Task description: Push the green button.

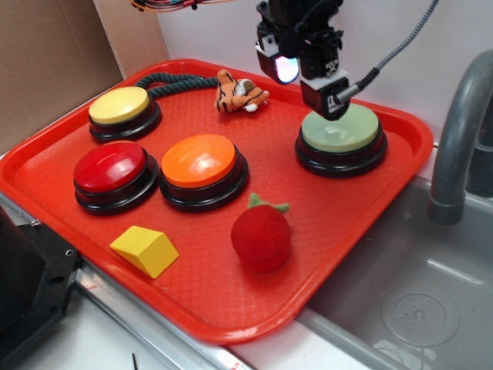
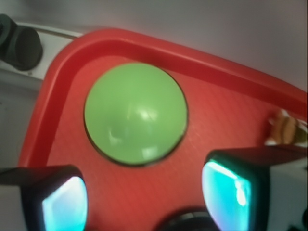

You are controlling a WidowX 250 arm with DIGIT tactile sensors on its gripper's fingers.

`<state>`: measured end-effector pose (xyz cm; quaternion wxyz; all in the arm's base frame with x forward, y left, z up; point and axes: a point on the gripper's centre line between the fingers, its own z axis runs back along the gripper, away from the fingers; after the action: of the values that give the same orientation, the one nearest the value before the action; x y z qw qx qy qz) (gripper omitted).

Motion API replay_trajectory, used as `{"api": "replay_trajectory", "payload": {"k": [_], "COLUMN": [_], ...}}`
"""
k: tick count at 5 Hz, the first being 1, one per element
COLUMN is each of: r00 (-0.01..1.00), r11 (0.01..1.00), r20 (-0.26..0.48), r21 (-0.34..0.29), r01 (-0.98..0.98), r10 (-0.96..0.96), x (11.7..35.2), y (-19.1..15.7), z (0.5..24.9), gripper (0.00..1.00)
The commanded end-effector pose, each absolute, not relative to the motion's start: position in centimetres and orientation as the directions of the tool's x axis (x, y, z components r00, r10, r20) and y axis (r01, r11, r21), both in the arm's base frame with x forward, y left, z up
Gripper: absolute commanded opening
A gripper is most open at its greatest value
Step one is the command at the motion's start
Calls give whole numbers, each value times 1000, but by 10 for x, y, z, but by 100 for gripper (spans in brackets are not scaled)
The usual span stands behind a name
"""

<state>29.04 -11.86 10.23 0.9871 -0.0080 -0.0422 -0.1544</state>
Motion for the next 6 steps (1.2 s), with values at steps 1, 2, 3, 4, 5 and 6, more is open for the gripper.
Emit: {"api": "replay_trajectory", "payload": {"k": [1,2,3,4,5,6], "r00": [942,944,951,958,975,978], "r11": [959,962,965,970,981,985], "r20": [197,193,164,153,115,118], "r21": [-15,-7,28,33,62,44], "r01": [282,274,260,241,186,169], "r10": [-273,-268,-261,-243,-192,-173], "x": [285,282,281,278,274,273], "y": [-119,-118,-118,-116,-112,-107], "z": [153,160,163,170,176,179], "gripper": [100,100,100,100,100,100]}}
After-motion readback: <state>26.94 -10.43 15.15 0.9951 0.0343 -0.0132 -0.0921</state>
